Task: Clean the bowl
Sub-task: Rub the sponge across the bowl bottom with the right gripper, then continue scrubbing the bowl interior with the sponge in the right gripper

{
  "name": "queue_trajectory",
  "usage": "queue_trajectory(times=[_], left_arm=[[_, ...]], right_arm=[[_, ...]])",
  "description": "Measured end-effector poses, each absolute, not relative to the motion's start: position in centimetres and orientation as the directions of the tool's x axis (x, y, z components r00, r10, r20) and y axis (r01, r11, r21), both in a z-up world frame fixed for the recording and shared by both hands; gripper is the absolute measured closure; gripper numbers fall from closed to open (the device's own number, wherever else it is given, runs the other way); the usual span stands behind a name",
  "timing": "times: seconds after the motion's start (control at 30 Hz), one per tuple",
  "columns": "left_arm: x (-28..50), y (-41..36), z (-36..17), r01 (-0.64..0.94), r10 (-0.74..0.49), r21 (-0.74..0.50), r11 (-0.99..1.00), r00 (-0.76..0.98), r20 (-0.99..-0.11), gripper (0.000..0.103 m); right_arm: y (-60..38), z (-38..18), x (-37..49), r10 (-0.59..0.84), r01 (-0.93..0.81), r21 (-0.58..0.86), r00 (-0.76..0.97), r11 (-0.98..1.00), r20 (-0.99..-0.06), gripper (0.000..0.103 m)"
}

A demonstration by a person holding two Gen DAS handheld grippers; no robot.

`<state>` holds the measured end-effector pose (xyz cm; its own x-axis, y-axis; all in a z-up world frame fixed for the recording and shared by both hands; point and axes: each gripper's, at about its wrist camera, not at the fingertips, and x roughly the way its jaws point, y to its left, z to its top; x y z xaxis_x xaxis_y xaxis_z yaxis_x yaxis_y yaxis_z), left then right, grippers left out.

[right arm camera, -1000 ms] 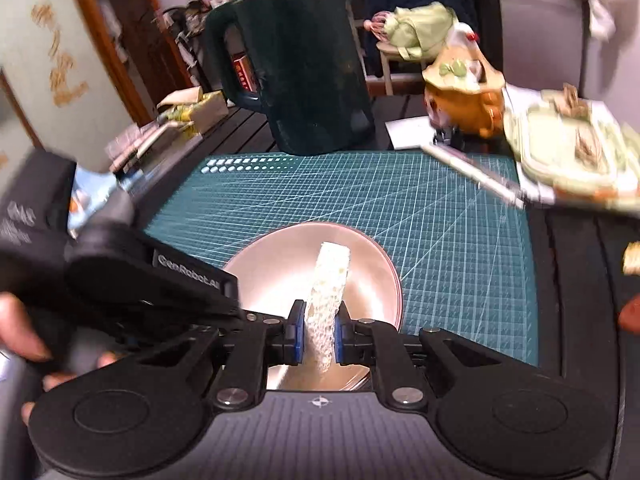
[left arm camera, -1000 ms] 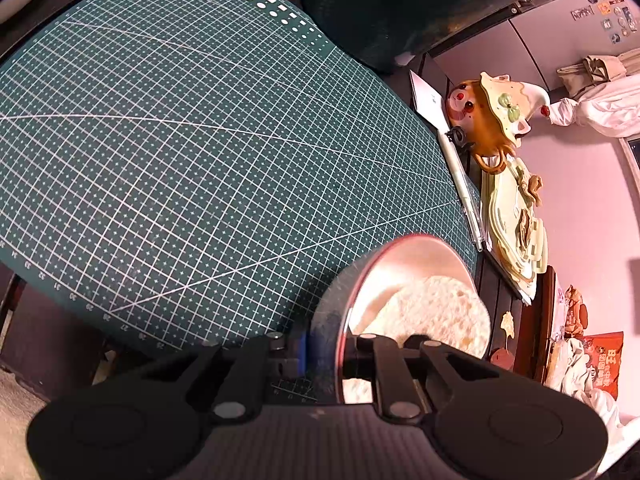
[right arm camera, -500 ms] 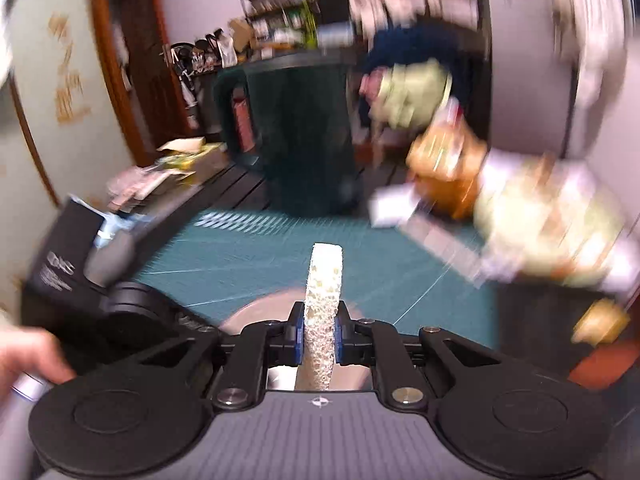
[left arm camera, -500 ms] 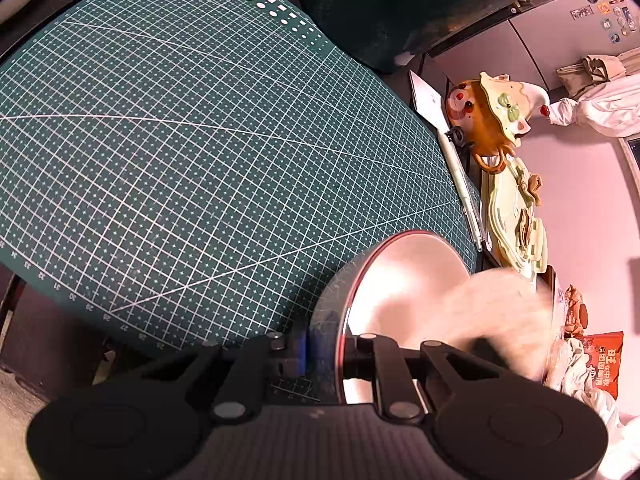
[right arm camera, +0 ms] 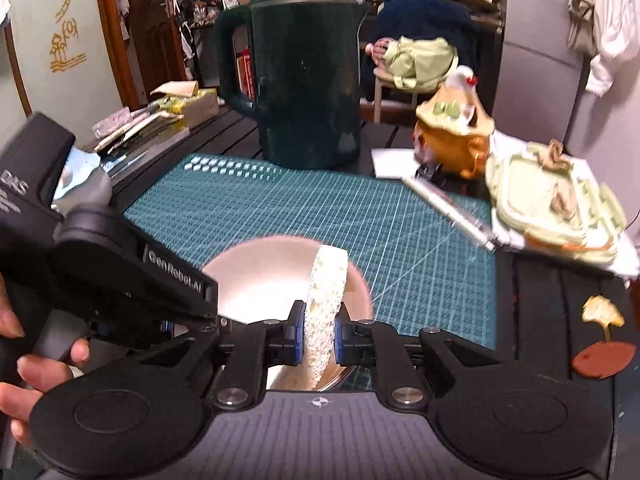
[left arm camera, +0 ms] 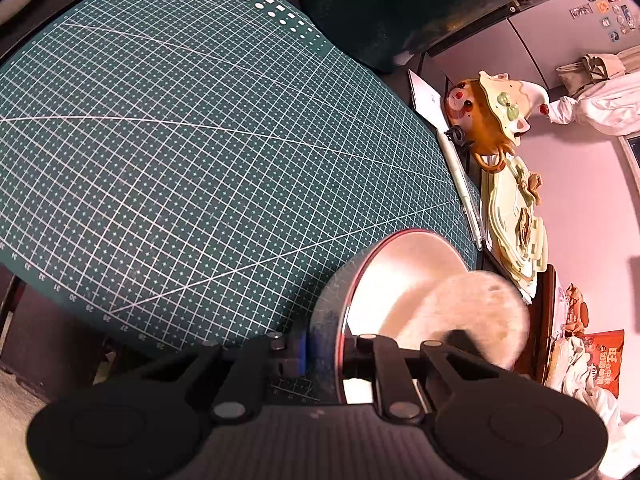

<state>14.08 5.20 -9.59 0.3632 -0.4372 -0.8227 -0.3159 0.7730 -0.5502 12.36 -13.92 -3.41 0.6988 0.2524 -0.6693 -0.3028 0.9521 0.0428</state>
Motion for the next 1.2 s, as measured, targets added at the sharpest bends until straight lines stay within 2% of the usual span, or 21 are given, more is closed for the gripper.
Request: queue_trajectory(times=[0.13, 0.3, 0.5, 0.7, 0.83, 1.0, 1.17, 1.2], left_arm=[[14.1, 5.1, -9.5, -0.319, -0.438, -0.551, 0.771, 0.363, -0.823, 0.088], [14.0, 5.1, -9.5, -0.320, -0.438, -0.552, 0.770, 0.364, -0.822, 0.089], [14.0, 5.0, -9.4, -0.314, -0.434, -0.547, 0.776, 0.364, -0.824, 0.088], [14.0, 5.1, -9.5, -0.317, -0.440, -0.553, 0.771, 0.363, -0.821, 0.088], [14.1, 5.1, -9.6, -0.320, -0.443, -0.556, 0.767, 0.362, -0.820, 0.088], [13.9, 5.3, -9.6, -0.321, -0.447, -0.559, 0.765, 0.360, -0.819, 0.088], [13.8, 5.4, -9.6, -0.322, -0.448, -0.560, 0.764, 0.359, -0.819, 0.088], [13.8, 5.5, -9.6, -0.322, -0.448, -0.559, 0.764, 0.359, -0.819, 0.088]], right_arm=[[-15.1, -1.9, 12.1, 0.262, -0.278, 0.075, 0.735, 0.958, -0.626, 0.091], [-16.6, -3.4, 13.7, 0.446, -0.264, 0.362, 0.593, 0.894, -0.671, 0.090], [-15.1, -5.1, 14.4, 0.386, -0.285, 0.265, 0.585, 0.921, -0.713, 0.091], [-14.3, -4.9, 13.6, 0.305, -0.310, 0.125, 0.642, 0.942, -0.704, 0.091], [-15.1, -3.7, 13.2, 0.330, -0.316, 0.151, 0.657, 0.937, -0.678, 0.090], [-16.0, -3.3, 13.3, 0.378, -0.320, 0.218, 0.623, 0.922, -0.685, 0.080], [-15.8, -3.5, 13.3, 0.380, -0.315, 0.227, 0.607, 0.921, -0.698, 0.079], [-15.6, -3.6, 13.3, 0.379, -0.318, 0.224, 0.606, 0.921, -0.700, 0.083]])
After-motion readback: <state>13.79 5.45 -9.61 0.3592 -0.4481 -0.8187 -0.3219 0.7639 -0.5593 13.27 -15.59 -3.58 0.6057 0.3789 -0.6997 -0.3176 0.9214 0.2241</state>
